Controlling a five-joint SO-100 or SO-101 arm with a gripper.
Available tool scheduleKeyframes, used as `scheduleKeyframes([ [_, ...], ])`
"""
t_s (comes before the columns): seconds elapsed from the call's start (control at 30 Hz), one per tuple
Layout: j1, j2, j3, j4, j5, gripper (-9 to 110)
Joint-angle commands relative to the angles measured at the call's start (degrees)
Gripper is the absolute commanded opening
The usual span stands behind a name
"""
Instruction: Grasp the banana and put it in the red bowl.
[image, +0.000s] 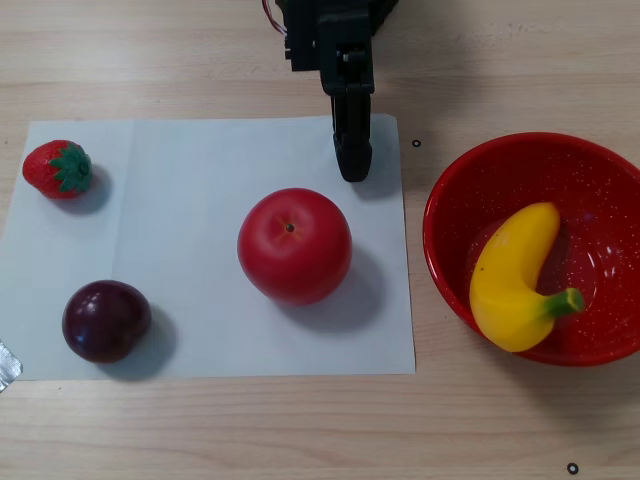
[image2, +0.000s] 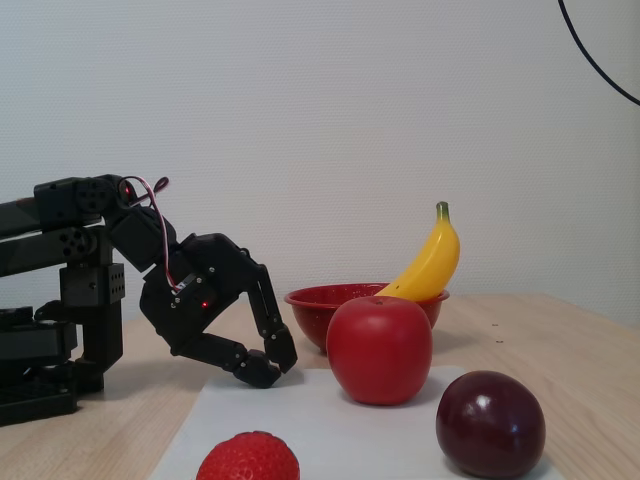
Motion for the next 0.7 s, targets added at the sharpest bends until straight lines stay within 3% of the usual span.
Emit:
scheduleKeyframes([
  [0.0,-0.88,-0.53,0.26,3.69,-1.05,0],
  [0.67,-0.97,-0.53,0.26,4.57,-1.76,0],
])
